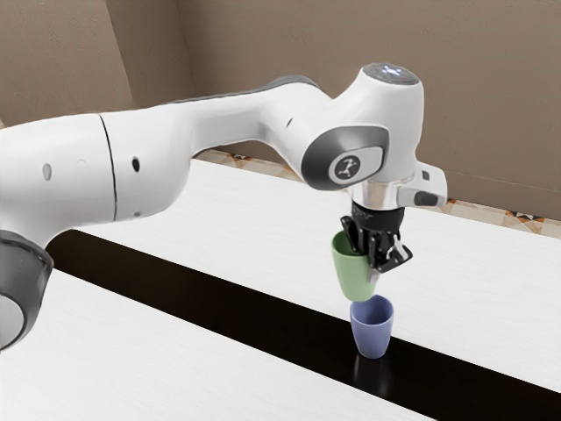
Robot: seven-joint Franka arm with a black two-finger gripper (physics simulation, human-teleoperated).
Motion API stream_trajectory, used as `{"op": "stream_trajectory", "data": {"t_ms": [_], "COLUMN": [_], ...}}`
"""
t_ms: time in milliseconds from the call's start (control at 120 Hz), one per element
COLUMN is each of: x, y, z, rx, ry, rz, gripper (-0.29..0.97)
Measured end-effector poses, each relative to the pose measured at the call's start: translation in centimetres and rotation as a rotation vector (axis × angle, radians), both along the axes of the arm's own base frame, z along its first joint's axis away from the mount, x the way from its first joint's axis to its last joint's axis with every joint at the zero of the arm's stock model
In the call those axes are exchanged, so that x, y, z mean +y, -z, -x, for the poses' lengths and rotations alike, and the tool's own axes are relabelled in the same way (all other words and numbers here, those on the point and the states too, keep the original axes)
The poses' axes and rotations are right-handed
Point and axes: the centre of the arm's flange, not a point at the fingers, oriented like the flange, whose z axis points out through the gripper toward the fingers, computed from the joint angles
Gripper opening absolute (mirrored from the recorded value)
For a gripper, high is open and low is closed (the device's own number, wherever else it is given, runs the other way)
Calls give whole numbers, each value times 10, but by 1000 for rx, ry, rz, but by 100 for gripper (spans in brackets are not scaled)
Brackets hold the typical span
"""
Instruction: Place the left cup onto the right cup
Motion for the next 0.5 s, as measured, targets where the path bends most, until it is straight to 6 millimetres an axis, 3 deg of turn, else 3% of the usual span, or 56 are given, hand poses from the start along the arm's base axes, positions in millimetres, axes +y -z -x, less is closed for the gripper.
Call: {"op": "stream_trajectory", "data": {"t_ms": [500], "x": [-12], "y": [26], "z": [-22], "rx": [5], "ry": [-57], "rz": [-15], "gripper": [-10]}}
